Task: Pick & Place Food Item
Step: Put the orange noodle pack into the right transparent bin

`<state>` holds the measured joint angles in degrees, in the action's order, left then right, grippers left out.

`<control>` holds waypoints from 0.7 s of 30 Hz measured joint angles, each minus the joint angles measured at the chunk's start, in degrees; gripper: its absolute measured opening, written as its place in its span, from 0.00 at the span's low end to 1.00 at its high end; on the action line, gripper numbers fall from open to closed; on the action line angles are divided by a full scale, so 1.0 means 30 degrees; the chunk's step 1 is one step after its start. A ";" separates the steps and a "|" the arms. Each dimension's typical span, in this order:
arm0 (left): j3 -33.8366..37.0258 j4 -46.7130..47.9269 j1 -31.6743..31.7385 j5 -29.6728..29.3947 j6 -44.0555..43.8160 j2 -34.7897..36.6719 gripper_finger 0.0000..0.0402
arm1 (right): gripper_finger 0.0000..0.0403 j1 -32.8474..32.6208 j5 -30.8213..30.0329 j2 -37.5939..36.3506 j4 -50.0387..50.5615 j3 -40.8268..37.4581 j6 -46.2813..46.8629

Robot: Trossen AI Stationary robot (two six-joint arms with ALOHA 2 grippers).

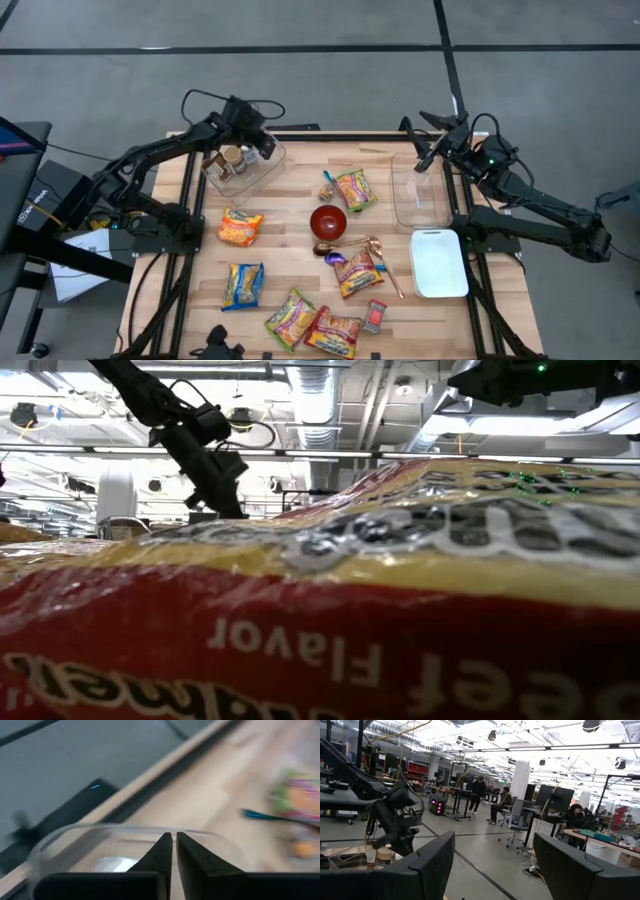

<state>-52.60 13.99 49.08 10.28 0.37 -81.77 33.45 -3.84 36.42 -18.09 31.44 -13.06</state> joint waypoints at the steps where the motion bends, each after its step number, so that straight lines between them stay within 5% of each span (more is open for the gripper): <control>1: 0.0000 -0.0162 -0.0132 0.0937 0.0326 0.0184 0.06 | 0.66 0.0000 0.0000 -0.0003 0.0000 0.0000 -0.0003; 13: 0.0000 -0.3008 -0.3930 1.2133 0.1225 0.4961 0.17 | 0.66 0.0001 0.0000 -0.0007 0.0007 0.0000 -0.0007; 17: 0.0000 -0.2991 -0.6917 1.1235 0.1322 0.6560 0.24 | 0.66 0.0007 0.0000 -0.0007 0.0004 0.0000 -0.0007; 21: 0.0000 -0.2934 -1.0860 0.7825 0.1292 0.7216 0.35 | 0.66 0.0001 0.0000 -0.0007 0.0000 0.0000 -0.0001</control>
<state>-52.60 5.19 16.50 33.75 4.25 -60.12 33.45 -3.84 36.40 -18.09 31.44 -13.06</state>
